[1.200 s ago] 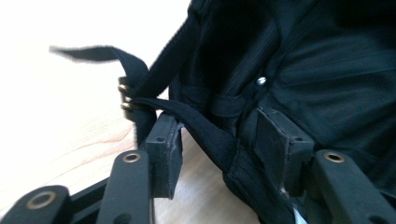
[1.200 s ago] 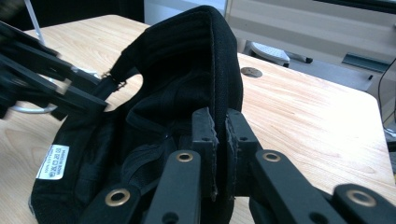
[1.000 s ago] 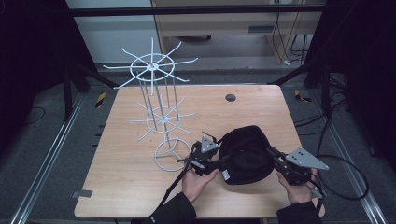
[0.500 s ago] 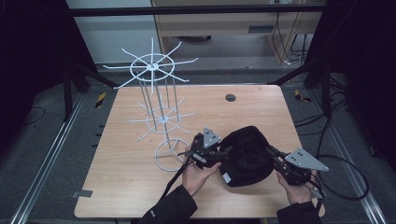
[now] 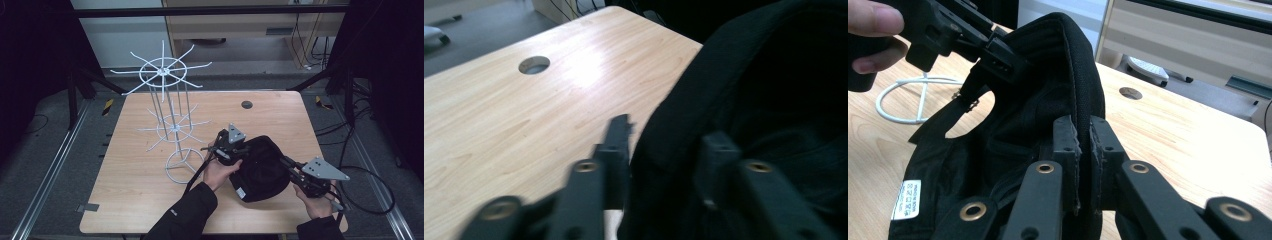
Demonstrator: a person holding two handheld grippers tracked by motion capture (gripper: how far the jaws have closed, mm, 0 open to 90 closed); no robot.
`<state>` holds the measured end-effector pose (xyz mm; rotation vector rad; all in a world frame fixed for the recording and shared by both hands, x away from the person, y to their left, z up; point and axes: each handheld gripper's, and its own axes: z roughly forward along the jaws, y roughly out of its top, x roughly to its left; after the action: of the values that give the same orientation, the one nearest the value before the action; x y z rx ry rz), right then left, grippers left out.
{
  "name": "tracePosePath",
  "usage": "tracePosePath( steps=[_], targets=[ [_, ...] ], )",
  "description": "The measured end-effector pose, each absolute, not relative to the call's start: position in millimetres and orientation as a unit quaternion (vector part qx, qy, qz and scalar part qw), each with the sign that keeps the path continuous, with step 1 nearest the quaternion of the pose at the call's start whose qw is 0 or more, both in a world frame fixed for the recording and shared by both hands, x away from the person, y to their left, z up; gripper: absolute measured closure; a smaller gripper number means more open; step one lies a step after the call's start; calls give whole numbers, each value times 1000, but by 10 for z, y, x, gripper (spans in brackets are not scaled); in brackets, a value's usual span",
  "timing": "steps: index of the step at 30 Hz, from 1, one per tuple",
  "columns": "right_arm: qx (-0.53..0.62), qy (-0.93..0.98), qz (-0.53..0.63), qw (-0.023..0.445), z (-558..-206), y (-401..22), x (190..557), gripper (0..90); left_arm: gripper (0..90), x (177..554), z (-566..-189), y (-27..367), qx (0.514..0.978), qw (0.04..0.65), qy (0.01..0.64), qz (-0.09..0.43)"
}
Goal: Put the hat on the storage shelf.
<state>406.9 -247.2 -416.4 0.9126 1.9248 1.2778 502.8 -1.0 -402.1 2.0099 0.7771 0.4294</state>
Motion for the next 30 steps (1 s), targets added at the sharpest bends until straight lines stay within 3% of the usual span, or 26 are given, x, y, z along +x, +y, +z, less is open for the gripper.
tracePosePath(
  steps=[3, 8, 14, 21, 27, 30],
  targets=[
    [348, 734, 489, 317, -4160, -2459, 4079, 835, 755, 5014, -4005, -12, 818, 449, 311, 180],
    [355, 730, 498, 304, -4147, -2483, 4084, 798, 794, 4972, -3948, 18, 815, 456, 304, 190],
    [369, 730, 505, 277, -4137, -2518, 4108, 593, 804, 4927, -3816, 45, 800, 473, 295, 222],
    [389, 750, 477, 241, -4294, -2482, 4206, 453, 807, 4894, -3691, 81, 782, 491, 299, 240],
    [406, 759, 459, 220, -4424, -2474, 4280, 434, 808, 4778, -3621, 40, 776, 513, 279, 240],
    [417, 761, 453, 204, -4489, -2489, 4308, 583, 808, 4714, -3578, 12, 776, 519, 264, 243]
  ],
)
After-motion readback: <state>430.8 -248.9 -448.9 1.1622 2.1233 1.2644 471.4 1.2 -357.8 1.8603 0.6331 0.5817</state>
